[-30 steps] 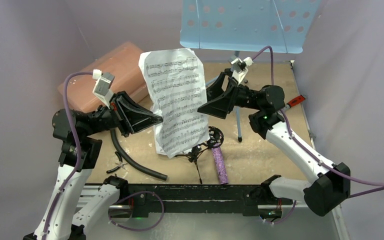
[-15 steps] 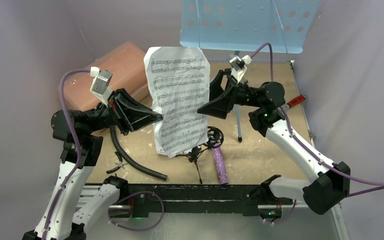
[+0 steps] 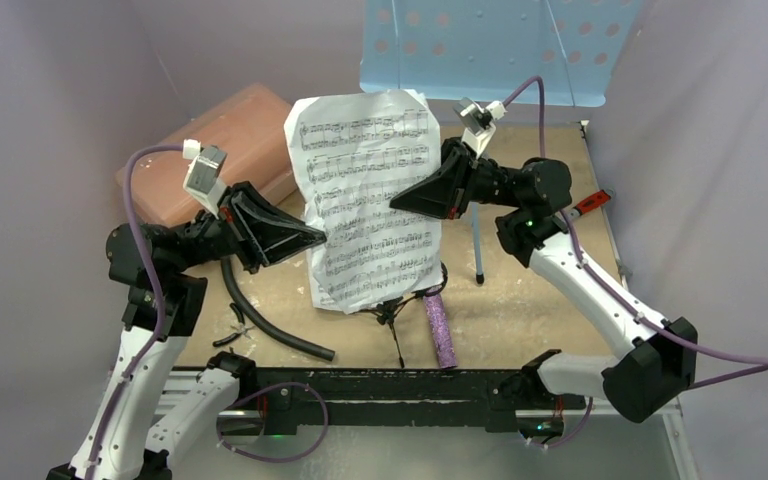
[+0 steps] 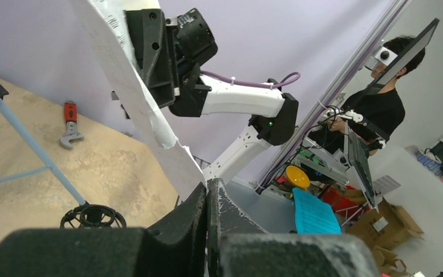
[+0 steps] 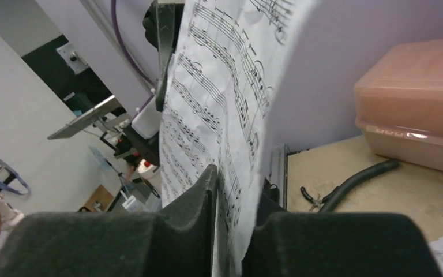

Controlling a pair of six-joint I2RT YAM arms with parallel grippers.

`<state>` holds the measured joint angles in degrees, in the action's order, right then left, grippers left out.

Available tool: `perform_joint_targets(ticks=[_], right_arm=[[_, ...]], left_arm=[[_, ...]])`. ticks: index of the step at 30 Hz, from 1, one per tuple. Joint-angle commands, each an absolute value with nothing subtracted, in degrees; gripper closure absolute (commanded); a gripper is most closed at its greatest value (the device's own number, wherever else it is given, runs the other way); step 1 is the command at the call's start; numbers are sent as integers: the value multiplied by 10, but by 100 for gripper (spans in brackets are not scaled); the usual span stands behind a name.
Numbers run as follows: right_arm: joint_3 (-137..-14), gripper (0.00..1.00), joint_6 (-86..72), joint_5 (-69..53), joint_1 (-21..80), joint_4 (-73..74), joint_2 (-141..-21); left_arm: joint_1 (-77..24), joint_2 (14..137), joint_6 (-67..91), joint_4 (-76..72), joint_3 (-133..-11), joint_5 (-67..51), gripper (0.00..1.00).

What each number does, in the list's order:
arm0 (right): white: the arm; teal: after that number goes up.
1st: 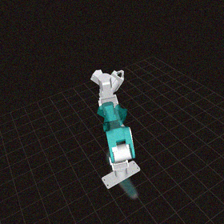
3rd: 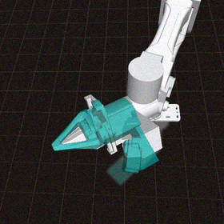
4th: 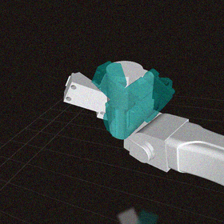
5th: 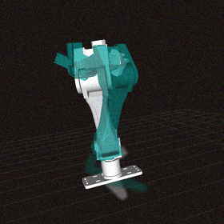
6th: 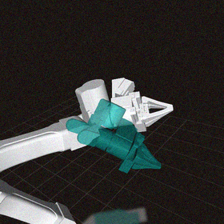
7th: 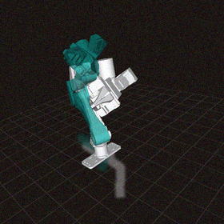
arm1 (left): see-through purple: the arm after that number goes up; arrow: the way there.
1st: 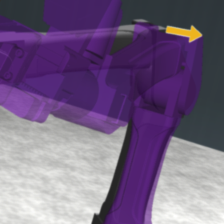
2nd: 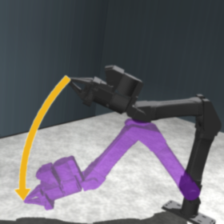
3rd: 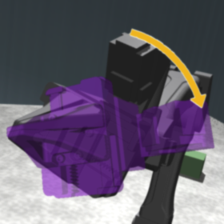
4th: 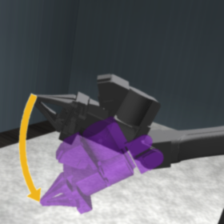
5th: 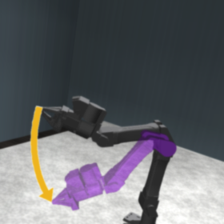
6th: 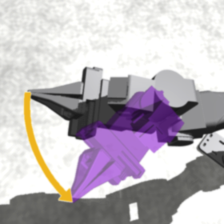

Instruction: Set up the instrument practice props

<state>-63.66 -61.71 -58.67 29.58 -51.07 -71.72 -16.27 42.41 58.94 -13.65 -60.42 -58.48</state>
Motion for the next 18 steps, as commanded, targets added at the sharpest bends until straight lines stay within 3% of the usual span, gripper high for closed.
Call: perform_joint_targets(ticks=[1,3,10,15,18], right_arm=[[-675,91,-594,-590,298,-501,-692],[-687,100,-563,-589,298,-454,-685],[-733,100,-432,-554,298,-272,-652],[-742,100,-418,-545,298,-230,-636],[-749,100,-413,-546,298,-216,-633]], left_arm=[[-165,427,537,-93,-606,-570,100],[-165,427,504,-59,-606,-553,99],[-165,431,407,47,-603,-472,62],[-165,446,392,52,-605,-441,26],[-165,464,418,-2,-603,-453,21]])
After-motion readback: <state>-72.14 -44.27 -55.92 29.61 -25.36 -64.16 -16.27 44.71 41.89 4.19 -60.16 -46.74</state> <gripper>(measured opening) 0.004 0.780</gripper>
